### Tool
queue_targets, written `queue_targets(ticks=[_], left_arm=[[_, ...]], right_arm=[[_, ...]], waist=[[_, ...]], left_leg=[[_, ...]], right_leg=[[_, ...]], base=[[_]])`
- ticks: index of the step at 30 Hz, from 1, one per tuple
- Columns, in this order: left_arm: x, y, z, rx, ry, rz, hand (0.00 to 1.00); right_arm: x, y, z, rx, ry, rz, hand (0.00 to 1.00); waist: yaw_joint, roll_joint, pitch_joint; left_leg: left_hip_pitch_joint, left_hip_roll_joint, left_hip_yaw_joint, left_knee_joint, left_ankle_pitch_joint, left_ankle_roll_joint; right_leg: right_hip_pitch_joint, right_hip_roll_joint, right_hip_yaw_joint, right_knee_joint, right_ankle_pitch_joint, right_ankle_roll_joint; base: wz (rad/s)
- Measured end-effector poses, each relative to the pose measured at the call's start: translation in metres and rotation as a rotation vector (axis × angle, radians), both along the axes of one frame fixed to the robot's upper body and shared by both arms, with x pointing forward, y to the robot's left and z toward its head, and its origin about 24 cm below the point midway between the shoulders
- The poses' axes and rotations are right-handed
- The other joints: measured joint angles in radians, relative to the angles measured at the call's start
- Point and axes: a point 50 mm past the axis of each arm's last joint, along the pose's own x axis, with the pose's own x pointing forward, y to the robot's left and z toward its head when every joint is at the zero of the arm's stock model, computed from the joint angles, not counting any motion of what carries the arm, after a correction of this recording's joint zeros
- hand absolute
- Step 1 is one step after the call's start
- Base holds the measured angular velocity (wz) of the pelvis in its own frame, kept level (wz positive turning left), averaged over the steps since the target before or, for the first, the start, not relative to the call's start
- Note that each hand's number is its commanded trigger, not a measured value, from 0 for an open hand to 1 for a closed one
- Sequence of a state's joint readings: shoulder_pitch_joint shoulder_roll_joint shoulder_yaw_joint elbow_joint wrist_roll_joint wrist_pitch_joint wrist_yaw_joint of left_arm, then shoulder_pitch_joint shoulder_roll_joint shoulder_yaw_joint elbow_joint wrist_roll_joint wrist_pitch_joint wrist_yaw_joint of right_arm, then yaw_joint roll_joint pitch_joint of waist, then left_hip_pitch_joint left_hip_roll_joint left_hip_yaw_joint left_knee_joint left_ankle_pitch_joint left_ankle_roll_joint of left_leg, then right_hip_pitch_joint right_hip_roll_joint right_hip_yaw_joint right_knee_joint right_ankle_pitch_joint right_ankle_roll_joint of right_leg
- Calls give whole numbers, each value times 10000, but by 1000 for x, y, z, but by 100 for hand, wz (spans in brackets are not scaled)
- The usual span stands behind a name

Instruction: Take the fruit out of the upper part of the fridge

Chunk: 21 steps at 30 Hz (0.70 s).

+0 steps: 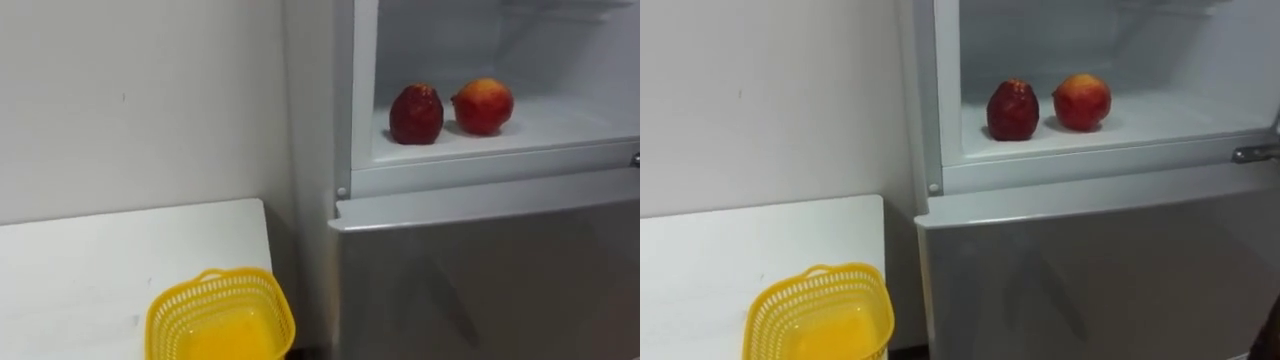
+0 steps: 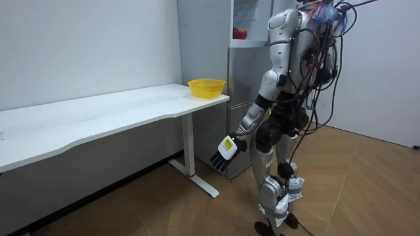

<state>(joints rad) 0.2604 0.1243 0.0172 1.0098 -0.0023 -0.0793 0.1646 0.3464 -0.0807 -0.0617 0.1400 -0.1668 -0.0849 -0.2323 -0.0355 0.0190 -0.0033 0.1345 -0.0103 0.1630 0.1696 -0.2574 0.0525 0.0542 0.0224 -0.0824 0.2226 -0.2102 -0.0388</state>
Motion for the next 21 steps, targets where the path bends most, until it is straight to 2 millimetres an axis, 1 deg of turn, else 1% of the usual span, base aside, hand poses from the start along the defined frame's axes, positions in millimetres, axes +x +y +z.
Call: queue_targets(ticks=[1,2,3,4,6,7,9,11,12,14,16,17,18,21], left_arm=[[-1,1,0,14,-5,-5,0],[-3,2,0,41,-9,-50,0],[-5,3,1,75,9,-101,0],[-6,3,1,90,6,-101,0],[-8,2,0,48,16,-223,0],[-9,1,0,19,51,-293,0],[-14,0,-2,-25,199,-446,0],[-21,4,-2,92,474,-616,0],[-24,7,-2,199,640,-782,0],[-28,10,-2,299,857,-981,0],[-29,9,-2,304,988,-1243,0],[-33,8,-3,301,1201,-1332,0],[-34,8,-4,308,1328,-1457,0],[-35,7,-5,242,1497,-1678,0]], right_arm=[[3,0,6,-88,-366,-14,0],[7,1,19,-278,-1009,-10,0],[10,2,30,-611,-1603,36,0],[12,2,35,-689,-1883,44,0],[18,5,59,-843,-3091,-11,0],[19,6,65,-872,-3442,11,0],[24,11,89,-982,-4774,134,0],[26,13,104,-1087,-5671,101,0],[26,15,112,-1234,-6086,10,0],[26,18,120,-1744,-6483,105,0],[28,23,127,-2062,-6850,395,0],[28,26,131,-2302,-7057,528,0],[28,28,136,-2506,-7291,610,0],[28,32,150,-2883,-8152,618,0]], waist=[[-41,17,-1],[-151,6,17],[-168,42,25],[-167,37,37],[-127,56,86],[-121,93,88],[-112,160,60],[-126,200,70],[-115,179,44],[-101,206,25],[-97,239,23],[-65,190,38],[-15,187,16],[107,127,-12]], left_leg=[[0,-4,-14,0,0,0],[-6,-7,0,-5,0,0],[-18,-6,25,-15,0,0],[-26,-4,42,-19,0,0],[-59,7,202,-26,-1,0],[-81,9,221,-26,-1,0],[-206,17,230,-30,-4,4],[-266,35,214,-32,-13,15],[-270,48,232,-31,-16,16],[-262,59,218,-22,-16,15],[-225,59,227,-12,-15,14],[-194,61,231,-8,-14,14],[-192,61,232,12,-14,13],[-191,55,264,15,-14,14]], right_leg=[[-2,-2,-1,-11,4,6],[-4,-9,-2,-21,6,9],[-1,-6,4,-21,6,10],[-5,-2,18,-21,6,10],[-78,15,163,8,8,13],[-110,20,193,14,14,23],[-307,47,248,136,18,30],[-376,129,247,163,25,21],[-382,144,266,172,33,8],[-380,143,267,190,42,-8],[-377,148,258,262,42,-8],[-356,144,240,289,41,-9],[-351,145,238,306,41,-9],[-342,138,243,313,42,-10]], base=[[-4],[0],[0],[-8],[-13],[-14],[-7],[0],[3],[0],[0],[0],[0],[-1]])
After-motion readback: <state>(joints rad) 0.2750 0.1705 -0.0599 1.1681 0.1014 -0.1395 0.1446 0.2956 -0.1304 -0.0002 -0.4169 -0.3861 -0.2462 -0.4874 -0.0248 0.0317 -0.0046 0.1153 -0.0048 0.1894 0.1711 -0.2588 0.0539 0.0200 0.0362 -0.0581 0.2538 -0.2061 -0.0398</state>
